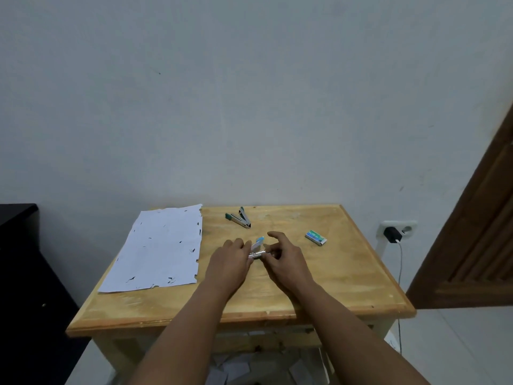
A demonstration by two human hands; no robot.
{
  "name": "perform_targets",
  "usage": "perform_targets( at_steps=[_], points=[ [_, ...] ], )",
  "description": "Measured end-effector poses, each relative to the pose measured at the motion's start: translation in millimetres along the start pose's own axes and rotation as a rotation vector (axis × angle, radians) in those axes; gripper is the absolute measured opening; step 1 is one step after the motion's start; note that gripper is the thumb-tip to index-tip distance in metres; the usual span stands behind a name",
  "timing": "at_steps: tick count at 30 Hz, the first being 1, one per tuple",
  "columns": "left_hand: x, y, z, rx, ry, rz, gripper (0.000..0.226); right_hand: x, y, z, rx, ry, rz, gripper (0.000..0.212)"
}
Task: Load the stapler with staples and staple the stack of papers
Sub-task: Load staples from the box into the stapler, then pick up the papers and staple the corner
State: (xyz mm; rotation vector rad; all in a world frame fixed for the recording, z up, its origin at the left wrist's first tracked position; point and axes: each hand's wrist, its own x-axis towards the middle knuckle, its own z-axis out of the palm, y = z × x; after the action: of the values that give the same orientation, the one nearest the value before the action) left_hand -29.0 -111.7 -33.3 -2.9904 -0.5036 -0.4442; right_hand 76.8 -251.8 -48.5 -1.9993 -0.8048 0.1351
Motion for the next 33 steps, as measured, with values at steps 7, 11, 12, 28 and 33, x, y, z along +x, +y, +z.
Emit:
perform_targets(
  at_steps=[7,11,12,28,33],
  points=[
    [4,-3,-9,-0.241,-0.054,-0.082,0.031,6,-7,-6,0.074,0.039,0.033,0.058],
    [0,-6,-30,-0.796,-0.093,-0.291,0.030,22,-34,-18,0.283,-0.003,0.099,0.051],
    [-1,-5,-36,-0.922,-0.103,-0.323,0.029,26,-42,-21,0.373,-0.069,0.143,0.041],
    [-61,-197,-46,-0.365,0.091,-0.748,0.041,75,-82,60,0.128,-0.310,0.203,0.041],
    [-80,-255,-41,-0.371,-0.182,-0.803,0.058,91,-96,98,-0.067,-0.347,0.155,0.044]
  ],
)
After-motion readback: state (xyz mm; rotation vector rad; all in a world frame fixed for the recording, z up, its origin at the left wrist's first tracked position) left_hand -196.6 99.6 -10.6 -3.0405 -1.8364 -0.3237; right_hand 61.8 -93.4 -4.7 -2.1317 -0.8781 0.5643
